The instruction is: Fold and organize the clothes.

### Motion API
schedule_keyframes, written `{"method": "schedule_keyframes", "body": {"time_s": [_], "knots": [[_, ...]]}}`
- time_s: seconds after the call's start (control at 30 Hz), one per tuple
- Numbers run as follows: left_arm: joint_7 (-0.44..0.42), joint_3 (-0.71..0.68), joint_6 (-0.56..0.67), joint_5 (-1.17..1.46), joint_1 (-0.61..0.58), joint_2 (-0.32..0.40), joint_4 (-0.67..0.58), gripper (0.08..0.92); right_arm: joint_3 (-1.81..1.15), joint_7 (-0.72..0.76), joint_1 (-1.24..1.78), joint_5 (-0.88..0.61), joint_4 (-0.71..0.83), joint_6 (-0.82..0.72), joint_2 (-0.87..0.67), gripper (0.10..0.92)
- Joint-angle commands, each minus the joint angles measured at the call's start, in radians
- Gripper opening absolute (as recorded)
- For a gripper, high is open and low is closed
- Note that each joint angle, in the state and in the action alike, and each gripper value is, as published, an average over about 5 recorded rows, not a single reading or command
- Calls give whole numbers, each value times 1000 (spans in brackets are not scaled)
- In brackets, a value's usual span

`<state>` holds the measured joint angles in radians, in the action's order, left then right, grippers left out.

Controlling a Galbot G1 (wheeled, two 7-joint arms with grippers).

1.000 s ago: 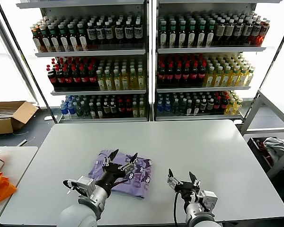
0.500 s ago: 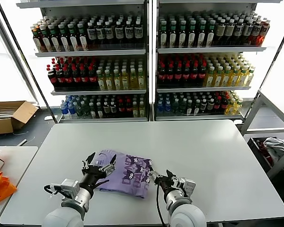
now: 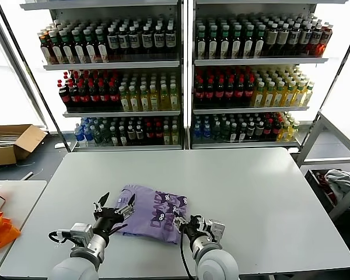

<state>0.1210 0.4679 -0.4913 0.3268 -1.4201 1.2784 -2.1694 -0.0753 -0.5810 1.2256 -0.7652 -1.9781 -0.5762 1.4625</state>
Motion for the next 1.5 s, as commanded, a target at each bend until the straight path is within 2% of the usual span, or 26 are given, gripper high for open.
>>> {"method": "schedule_keyframes", "body": {"time_s": [0.03, 0.23, 0.47, 0.67, 0.77, 1.0, 1.2, 1.33, 1.5], "knots": [[5, 15, -8, 1, -8, -2, 3, 823, 26, -6, -15, -2, 42, -3, 10, 652], [8, 15, -15, 9, -7, -1, 1, 822, 35, 8, -9, 12, 28, -3, 7, 535], [8, 15, -16, 13, -4, 5, -4, 823, 36, 17, -9, 63, -25, -4, -31, 335], [8, 11, -16, 13, -3, 18, -11, 823, 3, 32, -29, 80, -57, -6, -140, 171], [8, 12, -16, 13, -3, 20, -15, 823, -40, 61, -31, 94, -61, -6, -222, 121], [9, 4, -16, 11, 1, 37, -19, 823, -156, 150, -41, 136, 20, -4, -394, 111], [9, -21, -14, 6, -4, 58, -17, 823, -187, 247, -112, 354, 157, -1, -376, 127], [8, -18, -14, 3, -15, 60, -28, 823, -196, 254, -126, 417, 127, -2, -339, 226], [8, -8, -12, 2, -34, 58, -42, 823, -178, 255, -68, 521, -35, 6, -290, 365]]}}
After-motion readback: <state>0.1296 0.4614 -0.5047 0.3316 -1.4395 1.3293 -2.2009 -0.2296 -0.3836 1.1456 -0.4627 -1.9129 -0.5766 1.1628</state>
